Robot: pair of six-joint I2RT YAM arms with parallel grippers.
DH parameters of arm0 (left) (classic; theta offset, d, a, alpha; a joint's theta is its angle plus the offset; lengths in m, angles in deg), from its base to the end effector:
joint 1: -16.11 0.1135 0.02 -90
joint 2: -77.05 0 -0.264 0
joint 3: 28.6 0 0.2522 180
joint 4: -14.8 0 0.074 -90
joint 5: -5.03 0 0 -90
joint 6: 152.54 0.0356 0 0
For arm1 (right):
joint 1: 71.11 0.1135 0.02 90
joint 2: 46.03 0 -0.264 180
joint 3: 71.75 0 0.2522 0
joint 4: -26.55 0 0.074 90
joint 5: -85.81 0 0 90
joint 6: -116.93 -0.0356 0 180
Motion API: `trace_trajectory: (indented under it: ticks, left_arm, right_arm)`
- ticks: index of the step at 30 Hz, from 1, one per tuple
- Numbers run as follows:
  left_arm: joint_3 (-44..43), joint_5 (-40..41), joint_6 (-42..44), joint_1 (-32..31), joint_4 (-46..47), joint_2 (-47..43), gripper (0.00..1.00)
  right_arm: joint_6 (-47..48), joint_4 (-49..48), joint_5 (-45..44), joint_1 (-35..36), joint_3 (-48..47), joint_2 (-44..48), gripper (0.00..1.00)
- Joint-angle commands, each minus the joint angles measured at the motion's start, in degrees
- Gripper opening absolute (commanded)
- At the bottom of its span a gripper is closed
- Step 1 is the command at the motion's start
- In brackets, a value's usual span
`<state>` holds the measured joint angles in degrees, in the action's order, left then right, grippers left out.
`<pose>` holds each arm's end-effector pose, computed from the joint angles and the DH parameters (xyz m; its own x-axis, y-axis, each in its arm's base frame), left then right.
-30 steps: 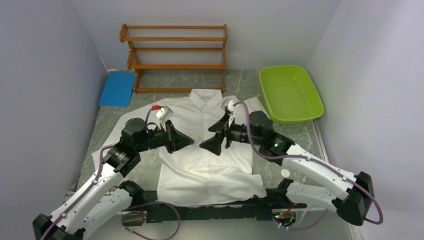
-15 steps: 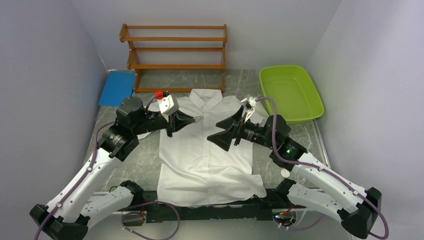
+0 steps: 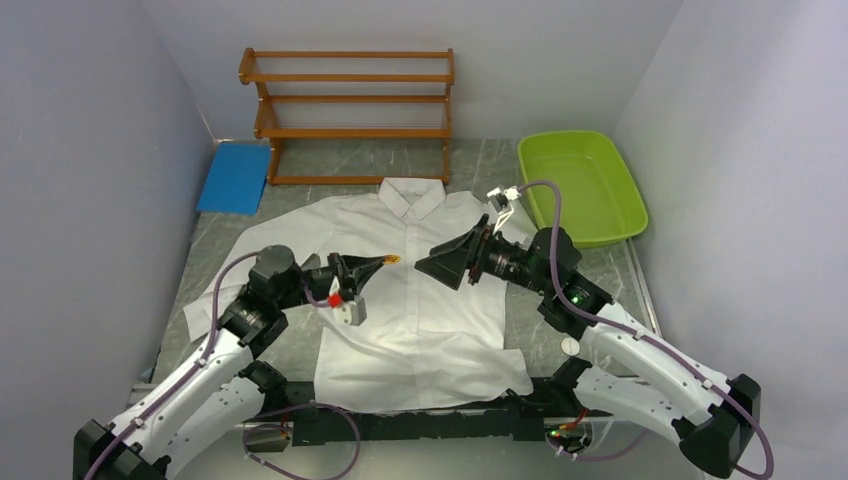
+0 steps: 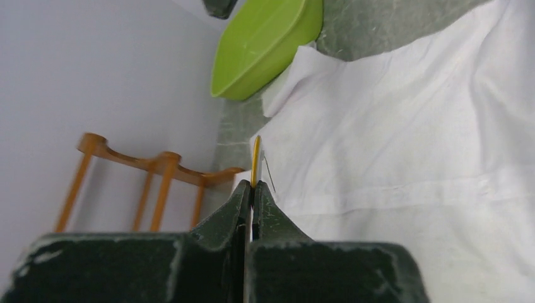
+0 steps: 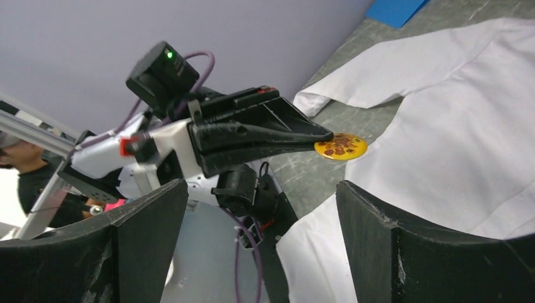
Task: Pin the brooch onto the clothing
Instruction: Adjust the brooch.
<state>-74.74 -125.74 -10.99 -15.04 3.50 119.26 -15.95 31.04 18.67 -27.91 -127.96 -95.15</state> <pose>0.1388 -0.1110 0.2952 0.6726 0.2865 -0.6823 0.6742 0.1428 0.7246 0.1394 0.1499 0.3491 -0.5975 0.2991 -0.7440 -0.6920 0.2764 0.6669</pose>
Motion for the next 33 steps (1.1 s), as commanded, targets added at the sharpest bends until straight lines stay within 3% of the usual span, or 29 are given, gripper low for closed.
trace_trajectory:
  ticks: [1,8,16,23,26,33]
  left_arm:
    - [5.56,-2.89,14.82,-0.22,17.22,-2.84,0.03]
    - [11.08,-8.08,12.18,-0.48,26.82,-5.08,0.03]
    - [9.06,-9.79,17.85,-3.01,14.82,-7.22,0.03]
    - [8.21,-9.60,19.64,-3.81,11.39,-7.01,0.03]
    - [8.10,-8.99,19.99,-4.08,10.74,-7.09,0.03]
    - [8.45,-6.79,20.72,-4.26,10.73,-8.06,0.03]
  right_arm:
    - [-5.23,-3.15,0.54,-0.31,-0.48,-2.77,0.89]
    - [-4.06,-3.59,4.60,-1.62,-2.37,-8.94,0.81]
    - [-11.36,-12.92,18.30,-4.52,-3.42,-17.26,0.52]
    - [-14.59,-18.59,21.33,-4.49,-3.62,-20.28,0.53]
    - [-15.16,-17.96,22.67,-4.51,-4.50,-21.59,0.46]
    - [-12.34,-10.44,21.67,-4.50,-5.64,-22.70,0.46]
